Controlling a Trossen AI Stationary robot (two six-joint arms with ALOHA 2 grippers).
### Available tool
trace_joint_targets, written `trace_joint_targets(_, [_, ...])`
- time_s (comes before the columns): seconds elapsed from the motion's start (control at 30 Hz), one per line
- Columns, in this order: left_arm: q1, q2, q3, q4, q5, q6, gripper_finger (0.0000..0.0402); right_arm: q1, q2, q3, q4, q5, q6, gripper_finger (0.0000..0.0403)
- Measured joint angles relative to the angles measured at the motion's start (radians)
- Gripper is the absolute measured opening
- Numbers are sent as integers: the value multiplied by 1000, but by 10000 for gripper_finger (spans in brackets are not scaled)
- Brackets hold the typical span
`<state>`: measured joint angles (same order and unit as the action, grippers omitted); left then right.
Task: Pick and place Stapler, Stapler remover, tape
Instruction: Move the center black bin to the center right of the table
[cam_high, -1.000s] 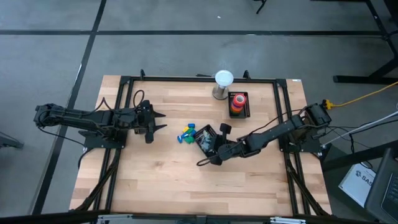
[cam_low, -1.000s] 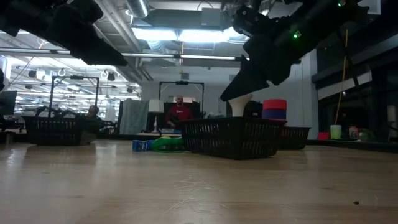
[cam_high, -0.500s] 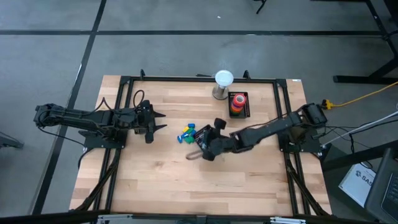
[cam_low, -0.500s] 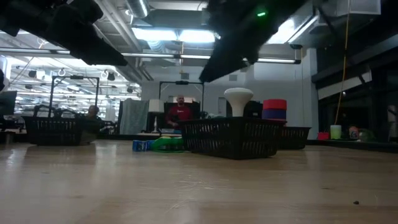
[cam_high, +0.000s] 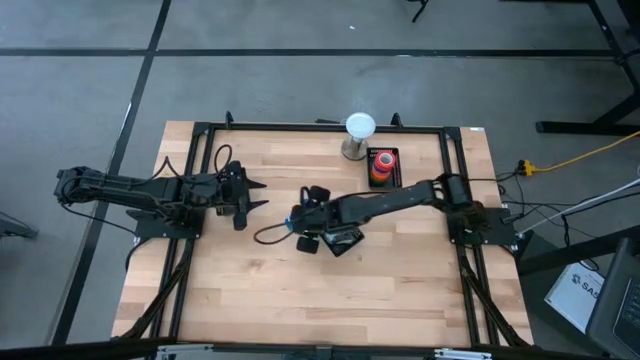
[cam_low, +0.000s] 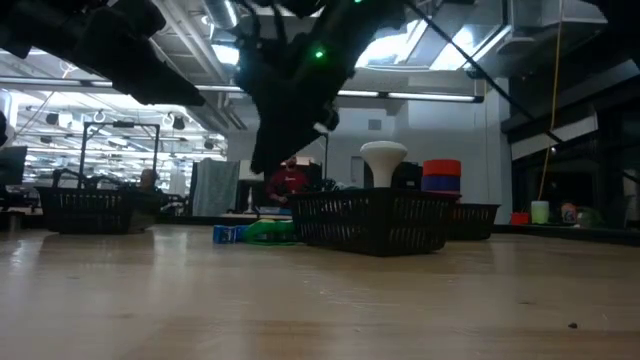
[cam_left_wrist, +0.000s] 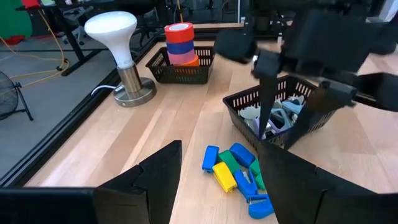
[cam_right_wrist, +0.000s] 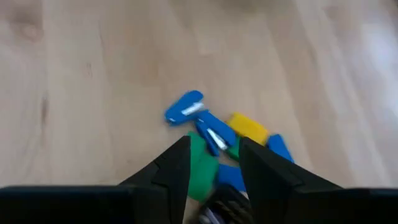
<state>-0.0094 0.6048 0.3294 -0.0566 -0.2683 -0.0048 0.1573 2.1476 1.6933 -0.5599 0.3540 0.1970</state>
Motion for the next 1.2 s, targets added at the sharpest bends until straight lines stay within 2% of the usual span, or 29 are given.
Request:
trace_joint_targets(0.13, [0, 0, 0, 0, 0, 0, 210, -29, 43, 62, -72, -89, 5, 140])
trace_joint_targets(0.5, [0, 0, 0, 0, 0, 0, 210, -72, 67, 55, -181, -95, 59, 140])
trace_joint_targets(0.67, [0, 0, 0, 0, 0, 0, 210, -63, 68, 52, -282, -143, 105, 140])
trace_joint_targets(1.2, [0, 0, 0, 0, 0, 0, 210, 24, 61, 50, -655, -145, 243, 140])
